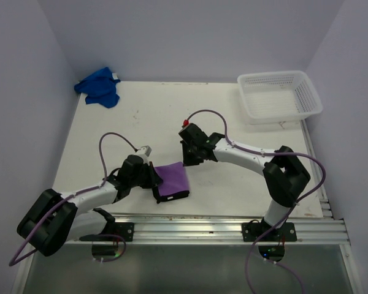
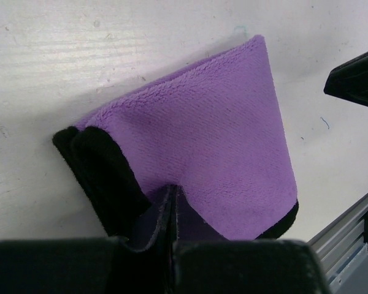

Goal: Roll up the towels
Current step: Fold the towel

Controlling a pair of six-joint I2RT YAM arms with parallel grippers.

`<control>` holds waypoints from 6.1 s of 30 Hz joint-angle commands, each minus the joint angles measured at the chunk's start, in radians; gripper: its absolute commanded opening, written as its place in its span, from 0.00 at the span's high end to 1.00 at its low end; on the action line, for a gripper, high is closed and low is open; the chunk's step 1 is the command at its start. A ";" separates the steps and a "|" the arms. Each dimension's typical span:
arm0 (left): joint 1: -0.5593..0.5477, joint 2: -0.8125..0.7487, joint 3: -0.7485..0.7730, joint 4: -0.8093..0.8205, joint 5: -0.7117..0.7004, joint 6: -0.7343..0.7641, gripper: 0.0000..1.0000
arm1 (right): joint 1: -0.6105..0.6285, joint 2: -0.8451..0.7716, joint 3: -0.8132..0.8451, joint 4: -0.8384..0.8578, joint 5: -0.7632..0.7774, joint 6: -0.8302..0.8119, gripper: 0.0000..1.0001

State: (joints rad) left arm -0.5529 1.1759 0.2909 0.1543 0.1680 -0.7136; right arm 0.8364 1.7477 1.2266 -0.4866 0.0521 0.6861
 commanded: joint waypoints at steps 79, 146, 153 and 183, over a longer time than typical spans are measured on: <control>0.005 -0.053 0.102 -0.253 -0.306 0.051 1.00 | -0.003 0.172 0.189 -0.010 -0.020 -0.065 0.85; -0.048 -0.312 0.051 -0.219 -0.093 0.003 1.00 | 0.247 0.038 -0.154 0.109 0.083 0.067 0.85; -0.159 -0.295 -0.005 -0.171 -0.125 -0.050 1.00 | 0.244 -0.002 -0.108 0.048 0.095 0.058 0.84; -0.245 -0.257 -0.137 -0.173 -0.217 -0.149 1.00 | 0.208 -0.163 -0.303 0.128 0.150 0.237 0.56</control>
State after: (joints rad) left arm -0.7937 0.9077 0.1593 0.0360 -0.0090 -0.8574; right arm 1.0515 1.6157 0.9440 -0.4152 0.1909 0.8616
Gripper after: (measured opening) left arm 0.005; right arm 0.435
